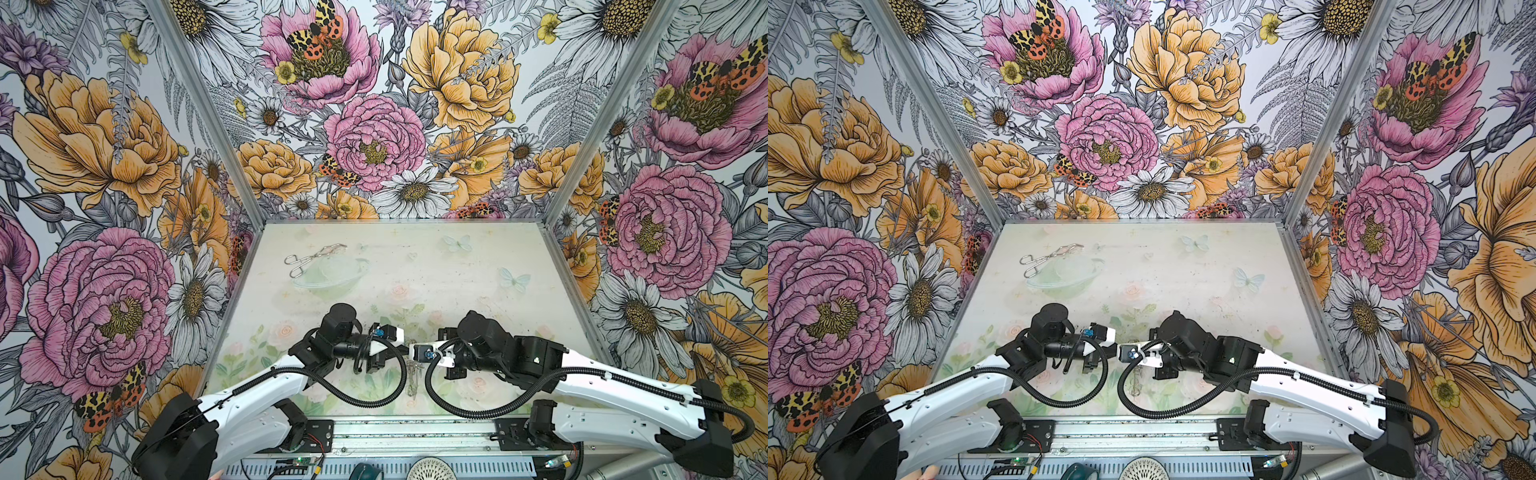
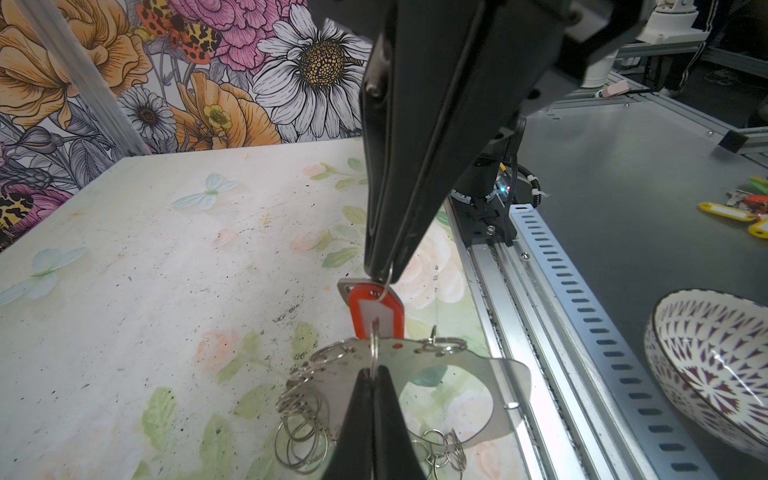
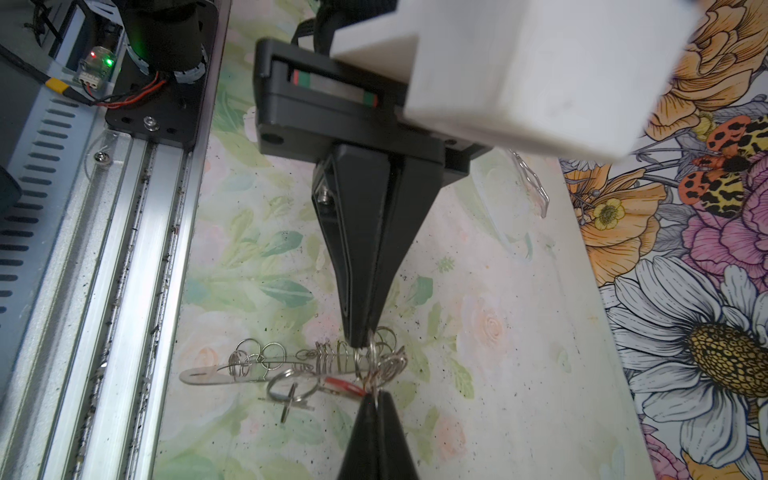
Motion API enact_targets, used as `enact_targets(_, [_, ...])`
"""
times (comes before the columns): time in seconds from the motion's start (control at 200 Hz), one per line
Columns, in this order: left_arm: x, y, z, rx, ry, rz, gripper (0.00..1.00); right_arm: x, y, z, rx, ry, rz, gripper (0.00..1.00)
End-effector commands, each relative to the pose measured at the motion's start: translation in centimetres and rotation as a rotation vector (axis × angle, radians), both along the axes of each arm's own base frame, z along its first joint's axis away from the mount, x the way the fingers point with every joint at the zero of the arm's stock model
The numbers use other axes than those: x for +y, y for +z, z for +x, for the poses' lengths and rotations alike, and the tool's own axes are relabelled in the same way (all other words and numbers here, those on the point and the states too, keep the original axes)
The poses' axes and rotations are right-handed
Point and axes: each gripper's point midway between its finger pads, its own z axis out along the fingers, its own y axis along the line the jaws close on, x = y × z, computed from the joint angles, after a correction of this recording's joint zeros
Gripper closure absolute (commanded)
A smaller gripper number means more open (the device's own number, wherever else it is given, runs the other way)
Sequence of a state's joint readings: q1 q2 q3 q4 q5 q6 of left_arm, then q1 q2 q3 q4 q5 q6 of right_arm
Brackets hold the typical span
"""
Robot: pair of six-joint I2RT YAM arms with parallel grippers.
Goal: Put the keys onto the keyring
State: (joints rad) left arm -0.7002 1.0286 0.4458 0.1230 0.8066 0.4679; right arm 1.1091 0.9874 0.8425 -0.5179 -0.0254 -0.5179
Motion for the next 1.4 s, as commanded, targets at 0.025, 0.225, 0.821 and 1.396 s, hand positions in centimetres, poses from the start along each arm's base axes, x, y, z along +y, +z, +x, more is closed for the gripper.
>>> enact_targets(0.025, [-0.2,1.5,-0.5,-0.024,-0.041,-0.035,1.0,0.6,0.4,-0.5,0.02,0.033,0.022,1.0])
enact_targets(0.225, [-0.3,1.6,-0.7,-0.024,-0.051,-0.039,1.0,0.5,0.4,0.0,0.006,0.013,0.013,1.0])
enact_targets(0.821, [-0.3,1.5,-1.1,-0.026,-0.066,-0.039,1.0,0.4,1.4,0.2,0.023,0.013,0.048,1.0])
enact_targets(1.396, [-0.4,1.6,-1.1,-0.014,-0.07,-0.038,1.0,0.9,0.6,-0.6,0.057,0.053,0.03,1.0])
